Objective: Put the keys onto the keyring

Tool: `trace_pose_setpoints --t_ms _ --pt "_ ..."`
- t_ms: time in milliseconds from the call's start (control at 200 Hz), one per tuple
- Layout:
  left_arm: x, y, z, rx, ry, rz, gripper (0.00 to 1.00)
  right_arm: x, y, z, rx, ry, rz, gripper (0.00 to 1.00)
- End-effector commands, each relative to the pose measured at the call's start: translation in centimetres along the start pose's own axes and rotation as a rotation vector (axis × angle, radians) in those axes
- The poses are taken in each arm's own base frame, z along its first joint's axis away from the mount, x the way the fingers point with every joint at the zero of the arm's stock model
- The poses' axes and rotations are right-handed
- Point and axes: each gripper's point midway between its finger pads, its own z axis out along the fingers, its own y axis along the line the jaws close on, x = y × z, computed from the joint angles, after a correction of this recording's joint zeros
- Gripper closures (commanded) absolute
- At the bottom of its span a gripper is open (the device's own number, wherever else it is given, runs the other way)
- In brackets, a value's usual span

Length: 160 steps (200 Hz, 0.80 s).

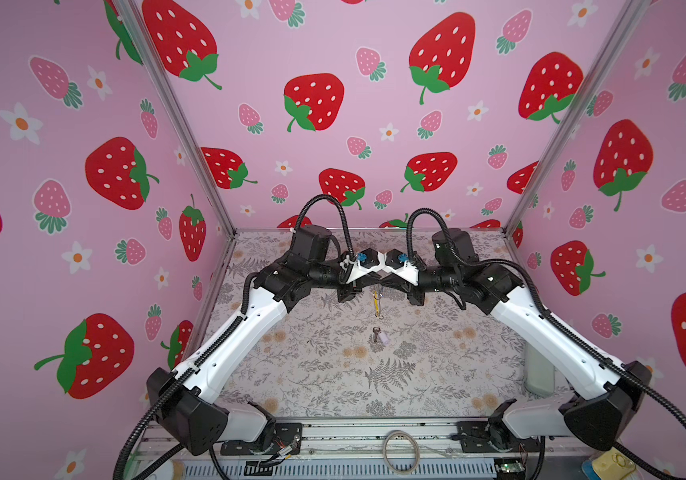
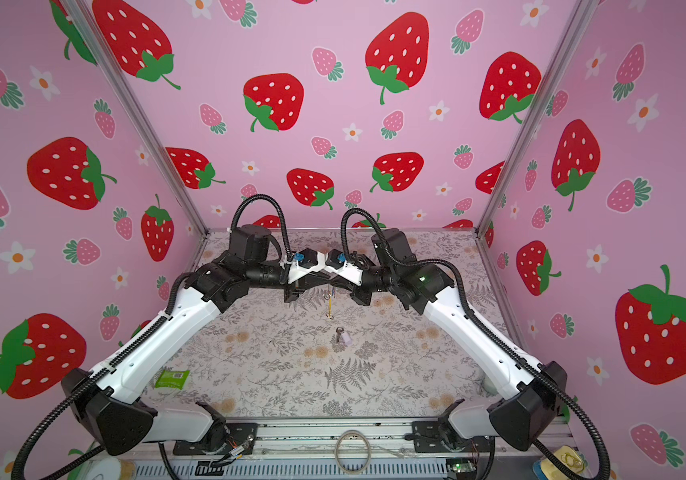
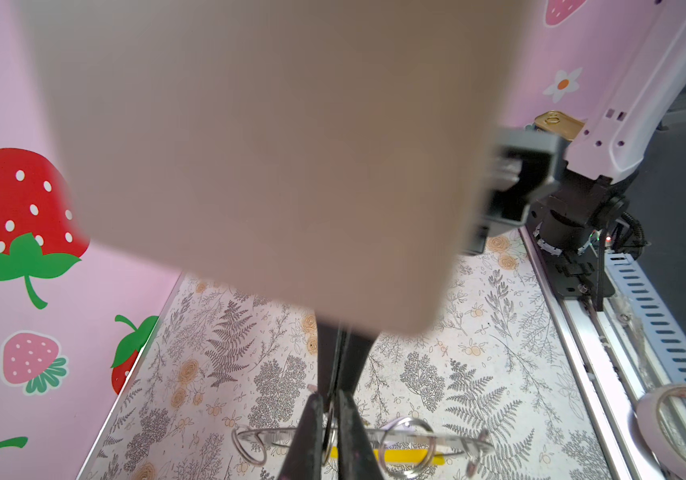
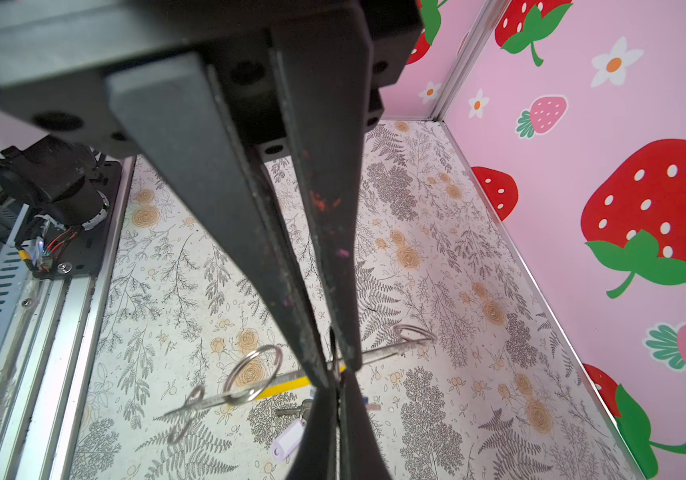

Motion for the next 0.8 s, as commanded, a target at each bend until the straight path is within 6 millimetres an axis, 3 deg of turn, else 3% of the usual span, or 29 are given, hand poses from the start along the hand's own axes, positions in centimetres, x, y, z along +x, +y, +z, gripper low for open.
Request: trace_pose_setpoints --t_ms 0,175,290,515,795 --pt "-0.4 0.0 0.0 0.019 0.004 0.012 0.89 -2.0 -0.2 -0.6 0.008 -0.049 -0.047 1.00" --pt "0.0 0.0 0.0 0.018 0.019 0.014 0.88 -2.1 -0.2 -0.7 0.013 -0.050 -0.051 1.00" --pt "0.1 0.0 0.1 0.016 0.024 0.015 0.80 -2.2 -0.3 -0.8 0.015 -0.052 -0.051 1.00" --pt "0.1 0.2 0.2 0.013 0.025 0.013 0.85 -2.2 -0.2 -0.7 0.008 -0.056 -0.051 1.00" --pt "0.3 0.3 0.7 0.024 0.029 0.005 0.83 -3.2 -0.1 -1.3 0.017 -0.093 -0.060 1.00"
